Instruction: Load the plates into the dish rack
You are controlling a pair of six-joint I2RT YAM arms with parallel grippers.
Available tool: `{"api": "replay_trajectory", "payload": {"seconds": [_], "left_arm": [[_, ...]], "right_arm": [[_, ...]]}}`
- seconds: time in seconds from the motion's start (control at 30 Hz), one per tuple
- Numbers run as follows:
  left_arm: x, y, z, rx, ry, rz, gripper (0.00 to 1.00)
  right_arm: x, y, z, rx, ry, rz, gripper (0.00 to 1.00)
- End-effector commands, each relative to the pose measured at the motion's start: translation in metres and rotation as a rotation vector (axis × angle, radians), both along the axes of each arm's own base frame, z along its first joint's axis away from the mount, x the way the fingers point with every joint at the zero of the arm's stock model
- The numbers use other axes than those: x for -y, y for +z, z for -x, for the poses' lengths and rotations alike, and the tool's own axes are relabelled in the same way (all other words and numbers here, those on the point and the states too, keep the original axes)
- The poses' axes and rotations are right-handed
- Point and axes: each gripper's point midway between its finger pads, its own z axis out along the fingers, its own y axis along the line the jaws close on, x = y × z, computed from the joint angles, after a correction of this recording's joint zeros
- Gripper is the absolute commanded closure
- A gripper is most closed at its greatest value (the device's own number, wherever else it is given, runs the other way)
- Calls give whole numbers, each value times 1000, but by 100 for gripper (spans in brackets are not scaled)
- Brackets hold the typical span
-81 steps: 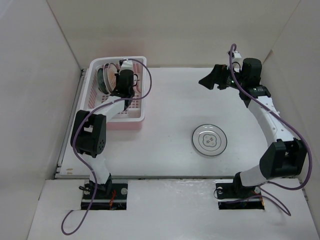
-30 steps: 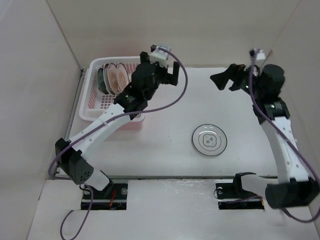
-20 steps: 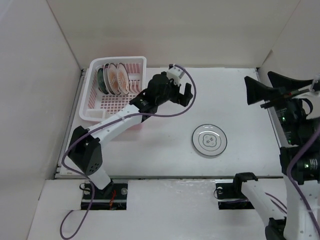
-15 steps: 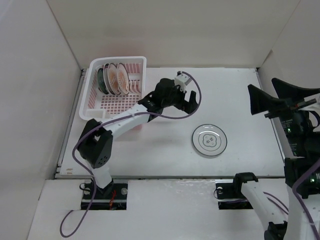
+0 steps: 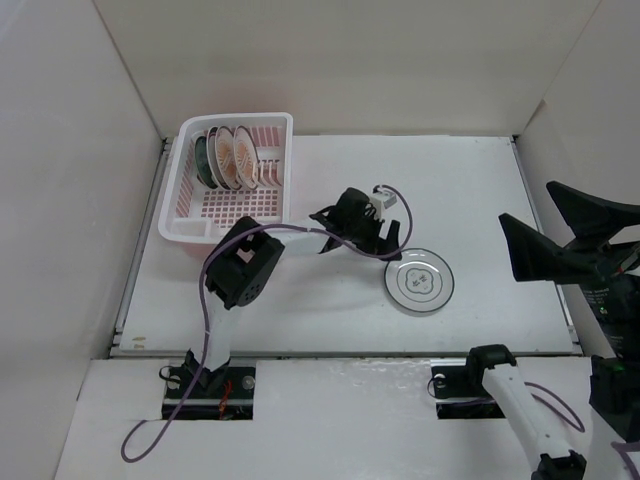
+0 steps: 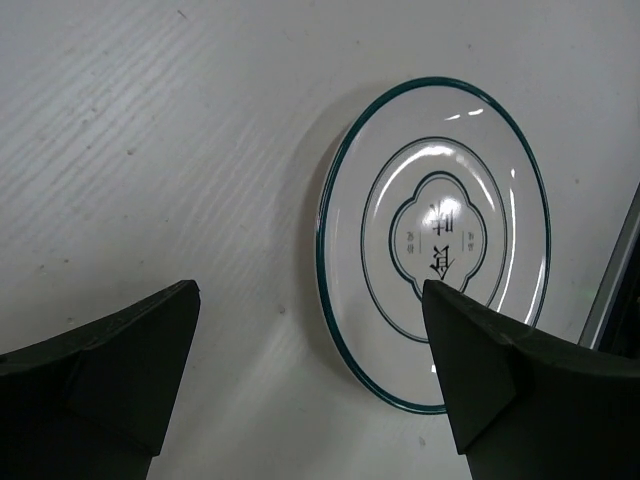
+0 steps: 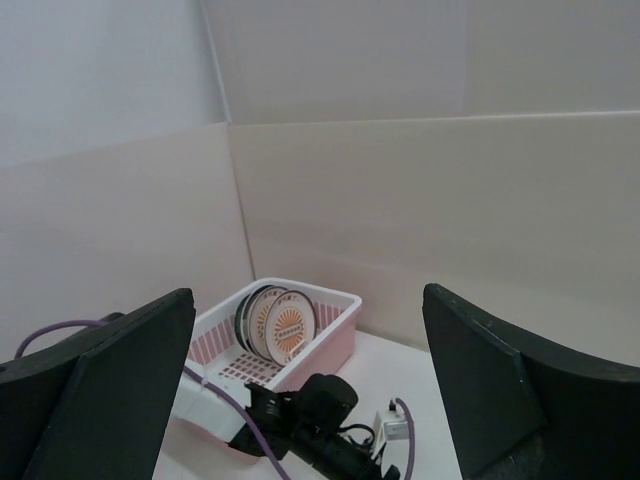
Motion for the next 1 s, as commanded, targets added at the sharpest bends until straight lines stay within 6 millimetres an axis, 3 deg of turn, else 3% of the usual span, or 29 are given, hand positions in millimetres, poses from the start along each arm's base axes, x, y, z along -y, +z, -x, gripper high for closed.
{"api": "replay_trajectory", "payload": {"seconds": [0.0, 0.2, 0.37, 0.43, 0.6, 0.87, 0.97], "left_arm": [[24, 39, -1, 25, -78, 134, 12], [28, 30, 10, -35, -123, 157, 18], [30, 13, 21, -72, -146, 138, 29], [27, 3, 30, -94, -153, 120, 29], [23, -7, 27, -94, -114, 97, 32], [27, -18, 41, -115, -124, 61, 48], [26, -19, 37, -107, -108, 53, 50]], "right_arm": [[-4, 5, 7, 17, 29, 14, 0], [-9, 0, 5, 14, 64, 27, 0], [-9, 8, 19, 50, 87, 29, 0], [-9, 6, 18, 46, 82, 37, 0], [-9, 7, 24, 54, 102, 29, 0], [-8, 8, 23, 53, 94, 24, 0], [-8, 8, 23, 53, 94, 24, 0]]}}
